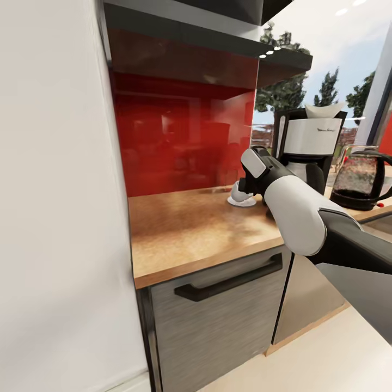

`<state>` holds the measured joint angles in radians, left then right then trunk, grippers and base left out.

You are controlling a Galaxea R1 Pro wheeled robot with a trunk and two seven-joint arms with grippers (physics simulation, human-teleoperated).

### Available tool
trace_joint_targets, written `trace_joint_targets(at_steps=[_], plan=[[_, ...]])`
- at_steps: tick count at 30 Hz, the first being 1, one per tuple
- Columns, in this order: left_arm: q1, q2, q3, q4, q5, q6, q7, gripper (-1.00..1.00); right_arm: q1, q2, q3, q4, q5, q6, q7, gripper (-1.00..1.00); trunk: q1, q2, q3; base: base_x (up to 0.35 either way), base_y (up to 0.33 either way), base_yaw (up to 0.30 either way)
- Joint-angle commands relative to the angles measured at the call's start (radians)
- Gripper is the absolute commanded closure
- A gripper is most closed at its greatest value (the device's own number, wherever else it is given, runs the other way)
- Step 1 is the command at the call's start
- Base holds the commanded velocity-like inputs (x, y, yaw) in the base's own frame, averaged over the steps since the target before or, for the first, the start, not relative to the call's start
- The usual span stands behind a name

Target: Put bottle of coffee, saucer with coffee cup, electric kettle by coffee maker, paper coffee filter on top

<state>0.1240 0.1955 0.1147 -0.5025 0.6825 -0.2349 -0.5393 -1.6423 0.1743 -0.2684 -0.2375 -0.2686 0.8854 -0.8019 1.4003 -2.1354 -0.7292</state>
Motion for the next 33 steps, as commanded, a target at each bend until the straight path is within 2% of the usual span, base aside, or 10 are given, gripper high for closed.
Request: trace_joint_targets(at_steps=[1,16,33], plan=[[0.0,0.0,0.0,-0.001,0.008,0.002,-0.006,-1.0,0.0,0.0,0.001,-0.002,-0.011,0.001,-0.008,1.0,0.0,0.0,-0.001,0.201,-0.09,0.0],[0.0,0.0,0.0,0.0,0.008,0.002,-0.006,-1.0,0.001,0.0,0.001,-0.002,-0.01,-0.002,-0.008,1.0,0.0,0.0,-0.001,0.126,-0.065,0.0],[0.0,0.001,0.0,-0.001,0.008,0.003,-0.006,-1.0,0.004,0.0,0.001,0.0,-0.011,-0.002,-0.008,1.0,0.0,0.0,-0.001,0.09,-0.005,0.0]])
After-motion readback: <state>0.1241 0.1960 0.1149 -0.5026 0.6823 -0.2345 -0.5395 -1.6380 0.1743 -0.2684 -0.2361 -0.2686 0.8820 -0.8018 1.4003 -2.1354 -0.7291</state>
